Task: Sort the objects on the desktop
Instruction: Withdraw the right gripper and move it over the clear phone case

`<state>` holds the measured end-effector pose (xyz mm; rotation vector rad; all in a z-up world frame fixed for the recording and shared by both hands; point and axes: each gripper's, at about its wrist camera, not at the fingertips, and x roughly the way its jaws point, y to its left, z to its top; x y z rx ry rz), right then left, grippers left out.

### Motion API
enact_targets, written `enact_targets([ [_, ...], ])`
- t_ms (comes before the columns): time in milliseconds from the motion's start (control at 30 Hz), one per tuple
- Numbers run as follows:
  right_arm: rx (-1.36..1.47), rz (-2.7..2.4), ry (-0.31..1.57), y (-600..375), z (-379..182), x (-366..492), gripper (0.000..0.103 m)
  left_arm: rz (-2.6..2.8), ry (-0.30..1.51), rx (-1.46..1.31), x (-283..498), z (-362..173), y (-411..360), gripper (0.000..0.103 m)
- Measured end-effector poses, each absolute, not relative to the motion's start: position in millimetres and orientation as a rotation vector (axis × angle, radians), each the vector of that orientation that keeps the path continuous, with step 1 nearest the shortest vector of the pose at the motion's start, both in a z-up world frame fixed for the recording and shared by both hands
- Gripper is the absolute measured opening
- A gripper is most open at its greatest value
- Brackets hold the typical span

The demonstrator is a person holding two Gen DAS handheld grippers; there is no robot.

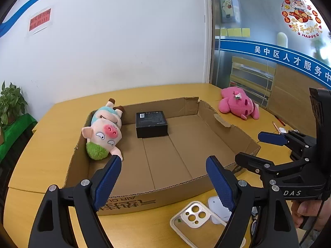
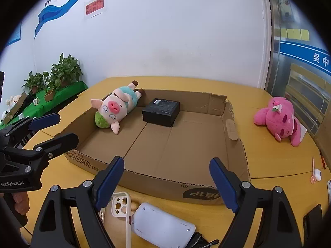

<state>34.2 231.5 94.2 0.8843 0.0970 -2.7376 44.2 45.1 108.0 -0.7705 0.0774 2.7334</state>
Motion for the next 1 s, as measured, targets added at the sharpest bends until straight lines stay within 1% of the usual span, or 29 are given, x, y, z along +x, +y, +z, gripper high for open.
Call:
enact_targets([
  [233, 0.901, -2.729, 0.102, 229.4, 90.9, 35.9, 0.085, 2.718, 0.043, -0.774, 47.4, 101.0, 41.8, 0.087],
  [667, 0.906, -2.737, 0.112, 229.0, 90.7, 43.1, 0.085, 2.633, -0.056, -0.899, 45.3, 81.6, 37.2, 0.087],
  [1000, 0.914, -2.733, 0.109, 227.4, 87.1, 44.3, 0.085, 2.630, -0.070, -0.913, 52.3, 76.7, 35.5, 0.087],
])
